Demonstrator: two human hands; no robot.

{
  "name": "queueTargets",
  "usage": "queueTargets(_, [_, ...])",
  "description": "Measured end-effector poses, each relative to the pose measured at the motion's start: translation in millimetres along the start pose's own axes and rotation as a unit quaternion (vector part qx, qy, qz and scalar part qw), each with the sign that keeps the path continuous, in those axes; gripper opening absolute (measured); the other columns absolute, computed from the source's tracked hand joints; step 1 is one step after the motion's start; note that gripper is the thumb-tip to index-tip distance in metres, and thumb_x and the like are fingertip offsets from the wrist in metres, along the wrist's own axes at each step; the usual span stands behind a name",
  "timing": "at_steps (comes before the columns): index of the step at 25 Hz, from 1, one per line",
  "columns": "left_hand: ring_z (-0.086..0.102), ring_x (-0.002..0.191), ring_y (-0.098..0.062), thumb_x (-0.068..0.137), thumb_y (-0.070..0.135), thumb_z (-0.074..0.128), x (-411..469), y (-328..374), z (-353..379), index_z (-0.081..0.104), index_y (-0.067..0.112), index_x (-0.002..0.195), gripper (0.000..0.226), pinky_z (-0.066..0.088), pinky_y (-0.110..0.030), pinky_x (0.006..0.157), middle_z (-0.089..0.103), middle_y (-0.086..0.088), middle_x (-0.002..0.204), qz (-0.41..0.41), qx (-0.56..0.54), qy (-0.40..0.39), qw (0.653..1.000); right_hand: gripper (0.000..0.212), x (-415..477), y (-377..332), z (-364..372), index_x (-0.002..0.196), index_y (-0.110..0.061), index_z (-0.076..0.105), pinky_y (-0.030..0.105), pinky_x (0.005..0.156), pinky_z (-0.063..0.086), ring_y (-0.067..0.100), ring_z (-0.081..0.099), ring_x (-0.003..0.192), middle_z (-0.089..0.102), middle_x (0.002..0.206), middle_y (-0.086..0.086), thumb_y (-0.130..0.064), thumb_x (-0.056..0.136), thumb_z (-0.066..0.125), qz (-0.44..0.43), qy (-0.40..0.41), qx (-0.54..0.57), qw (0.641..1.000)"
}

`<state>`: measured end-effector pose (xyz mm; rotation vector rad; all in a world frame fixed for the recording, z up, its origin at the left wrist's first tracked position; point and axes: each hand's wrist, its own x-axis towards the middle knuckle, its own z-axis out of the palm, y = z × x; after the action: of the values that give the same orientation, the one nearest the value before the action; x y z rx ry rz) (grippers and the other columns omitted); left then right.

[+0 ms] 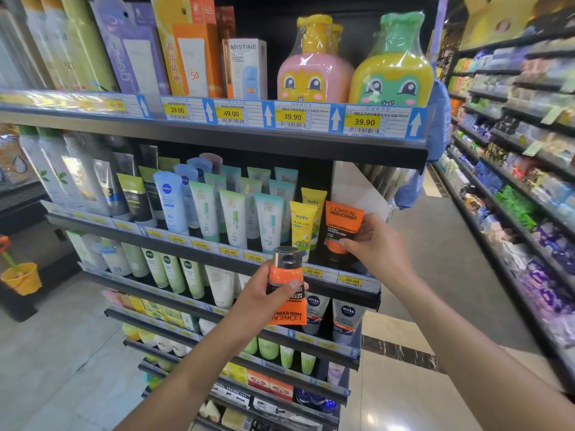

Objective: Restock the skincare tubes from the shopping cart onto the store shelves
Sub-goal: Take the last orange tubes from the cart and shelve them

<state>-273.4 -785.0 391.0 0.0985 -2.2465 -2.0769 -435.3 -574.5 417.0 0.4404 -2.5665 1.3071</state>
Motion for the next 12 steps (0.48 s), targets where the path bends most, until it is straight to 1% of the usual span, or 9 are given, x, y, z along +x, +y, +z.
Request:
queueTargets(2, [0.074,0.107,-0.024,0.093,0.054,0.063,0.5,4.3,4.3,0.058,0.030,0.129,0.043,0.057,-0.056,0.098,0.076,0.002,0.118,-0.005,-0.031,-0.006,0.999,0.056,-13.5,-4.1,-9.2,0.121,-0.032,0.053,0.030,0.080,0.057,0.004,0.060,0.097,0.060,0.107,-0.015,-0.043,0.076,0.086,0.004,0.035,-0.021,0.999])
queueTargets(3, [0.074,0.108,-0.027,0.092,0.055,0.061,1.1,6.4,6.7,0.059,0.030,0.129,0.045,0.056,-0.059,0.098,0.076,0.001,0.119,-0.008,-0.049,-0.004,0.999,0.054,-23.3,-8.7,-13.8,0.121,-0.031,0.053,0.029,0.079,0.055,0.004,0.059,0.096,0.058,0.106,-0.015,-0.042,0.078,0.084,-0.009,0.055,-0.028,0.998])
queueTargets(4, [0.073,0.109,-0.029,0.092,0.057,0.060,2.9,6.5,8.5,0.059,0.030,0.128,0.045,0.056,-0.061,0.097,0.075,0.000,0.120,-0.009,-0.064,-0.004,0.998,0.048,-34.1,-15.0,-17.2,0.117,-0.031,0.055,0.027,0.077,0.054,0.003,0.058,0.094,0.058,0.103,-0.016,-0.042,0.079,0.082,-0.030,0.066,-0.020,0.997])
queueTargets(5, [0.073,0.110,-0.030,0.093,0.059,0.059,4.6,7.7,11.0,0.060,0.030,0.127,0.045,0.056,-0.063,0.096,0.075,-0.001,0.121,-0.006,-0.081,-0.004,0.997,0.040,-45.7,-23.3,-20.0,0.111,-0.032,0.057,0.025,0.074,0.053,0.002,0.060,0.090,0.061,0.098,-0.015,-0.041,0.081,0.081,-0.050,0.061,0.007,0.997])
queueTargets(6, [0.073,0.111,-0.029,0.094,0.060,0.057,5.8,10.3,14.0,0.060,0.030,0.128,0.046,0.056,-0.063,0.096,0.075,-0.001,0.122,-0.002,-0.096,-0.003,0.995,0.034,-57.1,-33.2,-21.5,0.107,-0.033,0.059,0.024,0.072,0.054,0.002,0.062,0.086,0.064,0.093,-0.013,-0.042,0.082,0.080,-0.066,0.034,0.041,0.996])
queueTargets(7, [0.072,0.112,-0.029,0.094,0.061,0.055,6.6,12.6,17.9,0.059,0.030,0.130,0.048,0.055,-0.063,0.097,0.075,-0.002,0.122,0.004,-0.110,-0.002,0.994,0.033,-67.7,-43.9,-21.9,0.106,-0.035,0.060,0.023,0.073,0.055,0.003,0.065,0.084,0.067,0.089,-0.011,-0.044,0.081,0.079,-0.079,-0.013,0.068,0.994])
queueTargets(9, [0.071,0.115,-0.029,0.094,0.061,0.053,7.6,16.7,27.6,0.057,0.032,0.134,0.050,0.054,-0.061,0.100,0.073,-0.006,0.124,0.014,-0.147,-0.006,0.989,0.038,-80.7,-58.4,-17.9,0.109,-0.038,0.060,0.025,0.078,0.057,0.003,0.068,0.087,0.071,0.090,-0.010,-0.051,0.079,0.081,-0.090,-0.109,0.076,0.987])
queueTargets(10, [0.070,0.117,-0.030,0.095,0.060,0.052,8.5,18.7,33.1,0.055,0.032,0.137,0.051,0.052,-0.061,0.103,0.072,-0.009,0.126,0.016,-0.171,-0.004,0.985,0.041,-83.5,-61.5,-14.2,0.110,-0.041,0.060,0.028,0.081,0.058,0.002,0.069,0.089,0.072,0.093,-0.011,-0.051,0.077,0.083,-0.087,-0.136,0.069,0.984])
queueTargets(12, [0.069,0.119,-0.029,0.096,0.060,0.051,9.8,22.2,41.6,0.051,0.033,0.142,0.053,0.050,-0.060,0.107,0.071,-0.012,0.127,0.017,-0.200,0.014,0.980,0.045,-86.5,-64.6,-9.5,0.111,-0.041,0.059,0.037,0.083,0.061,0.004,0.072,0.089,0.075,0.098,-0.012,-0.041,0.076,0.087,-0.067,-0.154,0.086,0.982])
